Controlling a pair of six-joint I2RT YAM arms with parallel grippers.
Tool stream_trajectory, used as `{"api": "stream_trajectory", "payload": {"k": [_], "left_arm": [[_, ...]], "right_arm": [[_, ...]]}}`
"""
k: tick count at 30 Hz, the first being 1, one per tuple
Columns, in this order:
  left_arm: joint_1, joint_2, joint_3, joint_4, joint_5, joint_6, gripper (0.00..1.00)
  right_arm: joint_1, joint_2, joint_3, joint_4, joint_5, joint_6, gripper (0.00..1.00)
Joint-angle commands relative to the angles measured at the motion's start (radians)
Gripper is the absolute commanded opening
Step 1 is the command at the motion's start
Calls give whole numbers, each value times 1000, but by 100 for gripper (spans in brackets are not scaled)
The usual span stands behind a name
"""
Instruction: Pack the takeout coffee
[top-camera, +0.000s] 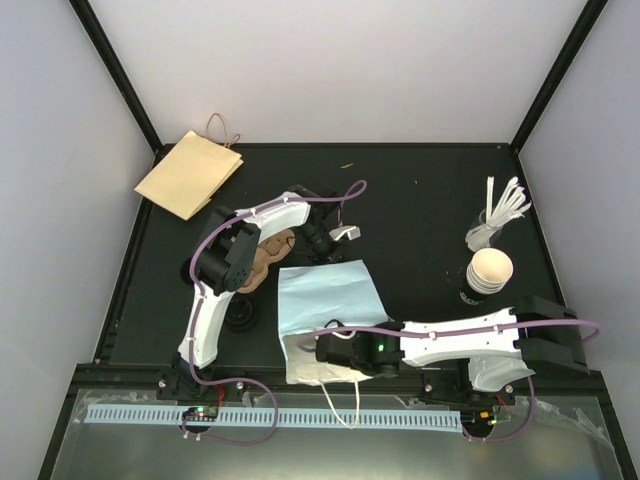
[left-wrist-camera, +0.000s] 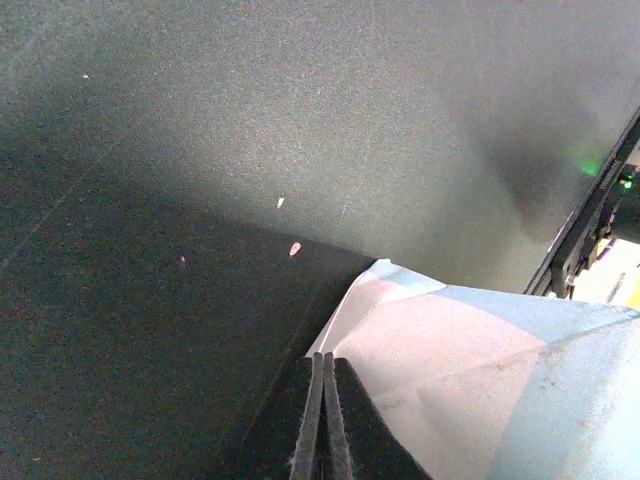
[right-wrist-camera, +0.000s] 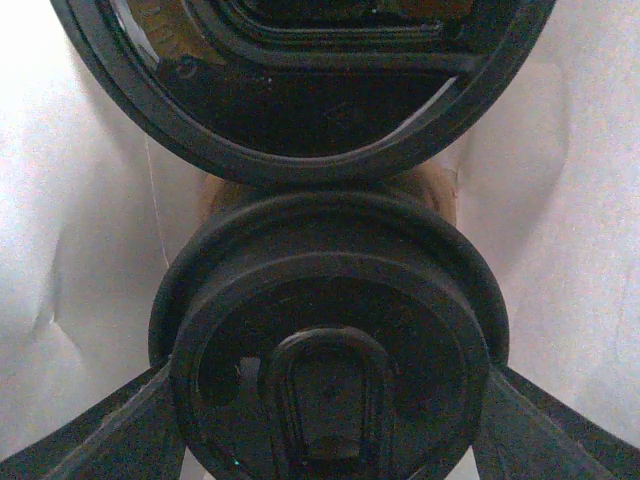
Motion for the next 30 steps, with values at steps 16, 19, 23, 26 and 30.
{"api": "stream_trajectory", "payload": {"k": [16,19,23,26,30], "left_arm": [[-75,-5,-9,-134,110,17,1],[-76,-6,-9,-134,110,17,2],[-76,-6,-4,-136,111,14,2],[-80,-7,4,-137,117,11,2],[-99,-8,13,-143,116,9,2]], "right_arm": [[-121,222,-2,-65,-120,-37,62],[-122,206,9,-76,-124,-27,62],[-122,140,27,-112,-126,-9,62],[-122,108,63,-195,-189,21,62],[-122,82,118,-290,-306,67,62]]}}
